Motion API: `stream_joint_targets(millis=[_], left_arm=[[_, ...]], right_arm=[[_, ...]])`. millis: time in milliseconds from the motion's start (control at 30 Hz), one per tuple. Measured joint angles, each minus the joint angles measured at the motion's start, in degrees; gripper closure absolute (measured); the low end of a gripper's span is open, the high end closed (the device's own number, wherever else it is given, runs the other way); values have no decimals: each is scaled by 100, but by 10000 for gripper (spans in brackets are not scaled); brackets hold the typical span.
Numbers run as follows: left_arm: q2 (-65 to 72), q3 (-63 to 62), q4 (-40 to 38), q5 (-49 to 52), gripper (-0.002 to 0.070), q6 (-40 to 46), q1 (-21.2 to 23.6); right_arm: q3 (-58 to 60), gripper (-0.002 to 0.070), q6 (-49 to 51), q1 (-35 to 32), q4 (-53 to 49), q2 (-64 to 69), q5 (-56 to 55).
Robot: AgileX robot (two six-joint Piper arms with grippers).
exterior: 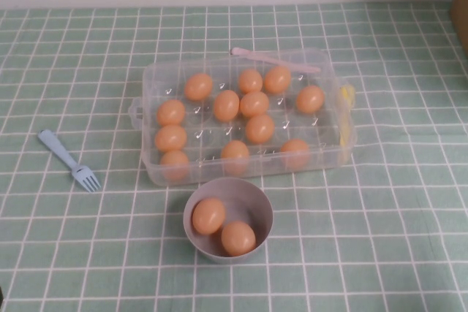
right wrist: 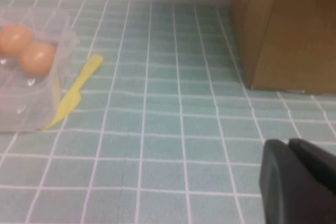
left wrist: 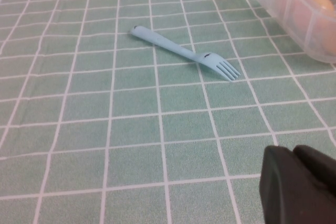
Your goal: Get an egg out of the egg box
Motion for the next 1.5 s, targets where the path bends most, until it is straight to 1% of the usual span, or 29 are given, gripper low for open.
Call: stream_joint_targets(millis=[100,233,333,667,767,833,933,1000,1133,1500], left_arm=[[0,0,0,0,678,0,0],[0,0,0,0,678,0,0],[0,0,0,0,678,0,0],[0,0,0,0,678,0,0],[0,0,0,0,678,0,0],[0,0,0,0,678,0,0],[0,0,0,0,678,0,0],[0,0,0,0,678,0,0],[0,0,0,0,678,0,0],[0,0,0,0,678,0,0]], right_arm=[[245,694,-10,-10,14,-695,89],[414,694,-10,-42,14,-1598,515],[439,694,-10,-53,54,-1984,812],[496,694,-20,-53,271,-2011,952],[543,694,-110,-53,575,-2011,939],[555,694,-684,-53,1191,-2011,1091],[555,694,-1613,-53,1749,-2011,1409],[555,694,-1810,-53,1911,-2011,1639],[555,694,-1947,-53,2092,-2011,1833],[555,694,-1962,-53,2171,-2011,1837]])
